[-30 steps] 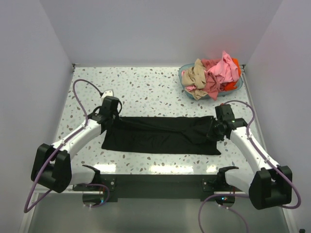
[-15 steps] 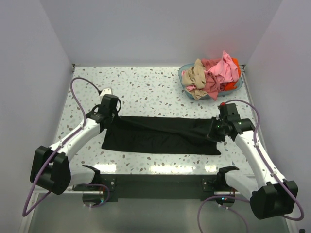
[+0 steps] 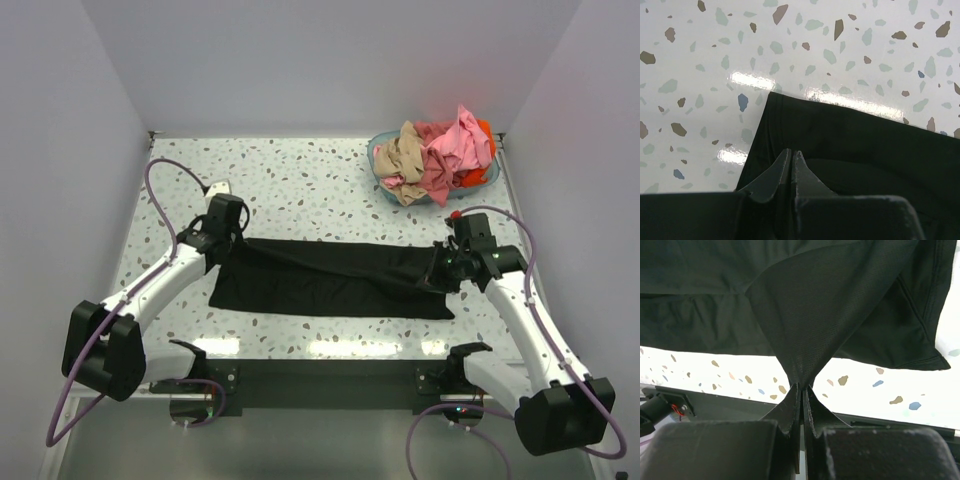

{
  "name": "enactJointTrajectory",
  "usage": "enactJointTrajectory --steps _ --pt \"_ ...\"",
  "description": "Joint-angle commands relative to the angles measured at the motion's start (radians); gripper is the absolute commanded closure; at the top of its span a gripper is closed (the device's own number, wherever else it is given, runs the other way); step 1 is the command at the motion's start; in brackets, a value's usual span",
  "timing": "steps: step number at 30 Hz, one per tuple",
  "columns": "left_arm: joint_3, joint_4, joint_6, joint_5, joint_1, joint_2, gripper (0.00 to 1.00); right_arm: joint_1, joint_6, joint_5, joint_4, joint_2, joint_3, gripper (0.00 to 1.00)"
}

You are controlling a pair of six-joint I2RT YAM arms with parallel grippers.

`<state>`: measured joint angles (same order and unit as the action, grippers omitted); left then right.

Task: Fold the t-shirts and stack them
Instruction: Fold the tshirt

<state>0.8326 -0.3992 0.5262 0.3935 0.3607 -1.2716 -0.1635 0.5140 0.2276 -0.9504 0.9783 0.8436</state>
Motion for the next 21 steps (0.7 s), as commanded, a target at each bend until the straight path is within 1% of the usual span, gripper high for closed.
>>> enactJointTrajectory --steps 1,6,7,12,14,16,17,18,19,20,21 --pt "0.033 -0.012 -0.029 0.013 0.000 0.021 1.00 -0.001 -0.002 0.047 -0.011 -0.020 -0.004 1.00" --pt "0.028 -0.015 -0.028 0.010 0.000 0.025 1.00 -0.001 -0.025 -0.039 -0.014 0.000 -0.070 1.00" --pt "0.028 -0.013 -0.025 0.008 0.000 0.025 1.00 -0.001 -0.019 -0.086 -0.008 0.002 -0.075 1.00" --pt "0.013 -0.024 -0.012 -0.002 0.001 0.029 1.00 0.001 0.009 -0.169 -0.001 0.028 -0.048 1.00" --pt "-0.003 -0.033 0.001 -0.004 0.001 0.047 1.00 -0.001 0.012 -0.195 -0.002 0.025 -0.055 0.98" --pt "-0.027 -0.046 0.026 0.001 0.001 0.067 1.00 -0.002 0.017 -0.186 -0.008 0.019 -0.063 0.91" --pt "-0.041 -0.062 0.035 0.004 0.001 0.077 0.96 -0.002 0.015 -0.183 -0.010 0.017 -0.064 0.85" --pt "-0.047 -0.072 0.044 0.005 0.000 0.086 0.90 -0.002 0.018 -0.194 -0.020 0.014 -0.061 0.67" --pt "-0.053 -0.076 0.060 0.004 0.001 0.109 0.82 -0.002 0.017 -0.195 -0.019 0.014 -0.058 0.59" --pt "-0.064 -0.092 0.064 0.007 0.001 0.121 0.65 -0.004 0.015 -0.194 -0.027 0.010 -0.055 0.53" --pt "-0.067 -0.098 0.070 0.010 0.001 0.136 0.55 -0.002 0.012 -0.203 -0.030 0.007 -0.043 0.47"
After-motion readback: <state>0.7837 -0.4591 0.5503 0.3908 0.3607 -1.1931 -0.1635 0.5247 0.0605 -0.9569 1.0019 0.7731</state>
